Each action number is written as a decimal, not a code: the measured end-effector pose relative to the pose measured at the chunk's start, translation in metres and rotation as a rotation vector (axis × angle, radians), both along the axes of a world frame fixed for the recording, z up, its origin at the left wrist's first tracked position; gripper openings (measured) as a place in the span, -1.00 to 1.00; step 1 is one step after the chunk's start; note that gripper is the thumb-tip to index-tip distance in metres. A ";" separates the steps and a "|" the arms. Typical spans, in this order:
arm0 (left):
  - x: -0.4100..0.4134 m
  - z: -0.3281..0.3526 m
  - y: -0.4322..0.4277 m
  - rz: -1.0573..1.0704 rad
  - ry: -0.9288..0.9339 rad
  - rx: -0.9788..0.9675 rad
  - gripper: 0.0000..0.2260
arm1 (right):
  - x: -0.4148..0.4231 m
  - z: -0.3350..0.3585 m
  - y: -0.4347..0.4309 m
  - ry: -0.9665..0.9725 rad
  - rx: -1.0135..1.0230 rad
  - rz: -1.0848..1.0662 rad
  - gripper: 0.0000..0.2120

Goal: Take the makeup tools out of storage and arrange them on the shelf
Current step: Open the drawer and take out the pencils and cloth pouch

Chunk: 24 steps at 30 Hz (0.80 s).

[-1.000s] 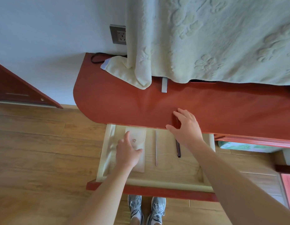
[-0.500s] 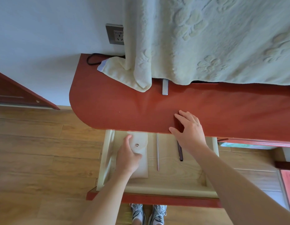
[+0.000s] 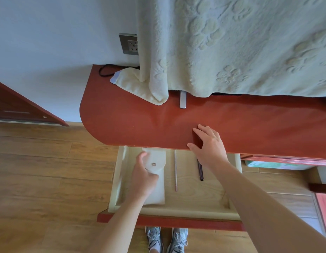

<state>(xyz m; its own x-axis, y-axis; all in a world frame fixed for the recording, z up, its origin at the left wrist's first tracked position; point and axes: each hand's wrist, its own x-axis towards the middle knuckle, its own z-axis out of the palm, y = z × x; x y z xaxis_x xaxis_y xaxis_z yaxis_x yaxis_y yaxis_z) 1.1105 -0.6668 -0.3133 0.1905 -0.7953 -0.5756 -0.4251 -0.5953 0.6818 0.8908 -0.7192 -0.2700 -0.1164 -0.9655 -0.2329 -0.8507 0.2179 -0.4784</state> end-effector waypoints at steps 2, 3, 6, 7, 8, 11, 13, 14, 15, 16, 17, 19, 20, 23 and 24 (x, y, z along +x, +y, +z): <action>0.002 0.009 0.003 0.029 0.039 0.013 -0.30 | 0.000 0.001 -0.001 0.008 0.009 0.004 -0.43; 0.003 0.013 0.004 0.046 0.064 0.023 -0.30 | 0.000 0.002 -0.001 0.010 0.012 0.007 -0.43; 0.008 0.026 0.009 0.071 0.097 0.036 -0.31 | 0.001 0.004 -0.002 0.005 0.028 0.011 -0.42; 0.010 0.030 0.011 0.073 0.100 0.038 -0.32 | 0.000 0.005 -0.002 0.003 0.033 0.013 -0.42; 0.012 0.034 0.013 0.074 0.105 0.040 -0.32 | 0.000 0.005 -0.002 0.004 0.039 0.017 -0.41; 0.018 0.047 0.016 0.078 0.131 0.039 -0.32 | -0.001 0.007 -0.002 0.006 0.051 0.025 -0.40; 0.020 0.056 0.017 0.062 0.140 0.014 -0.32 | 0.000 0.007 -0.002 0.005 0.052 0.025 -0.39; 0.020 0.060 0.016 0.048 0.145 -0.005 -0.32 | 0.000 0.008 -0.002 0.006 0.053 0.027 -0.39; 0.020 0.064 0.016 0.035 0.146 -0.023 -0.31 | 0.000 0.009 -0.002 0.007 0.055 0.029 -0.39; 0.019 0.069 0.014 0.025 0.145 -0.039 -0.31 | 0.000 0.010 -0.002 0.007 0.060 0.032 -0.39; 0.019 0.074 0.012 0.020 0.147 -0.055 -0.30 | -0.001 0.010 -0.002 0.007 0.065 0.034 -0.38; 0.018 0.083 0.007 0.026 0.161 -0.087 -0.31 | -0.002 0.012 -0.003 0.013 0.077 0.043 -0.37; 0.017 0.088 0.004 0.027 0.171 -0.099 -0.31 | -0.002 0.013 -0.003 0.017 0.082 0.048 -0.36; 0.013 0.100 -0.009 0.014 0.184 -0.124 -0.32 | -0.002 0.013 -0.003 0.017 0.090 0.046 -0.36; 0.011 0.102 -0.014 0.009 0.187 -0.130 -0.32 | -0.002 0.013 -0.003 0.017 0.090 0.041 -0.36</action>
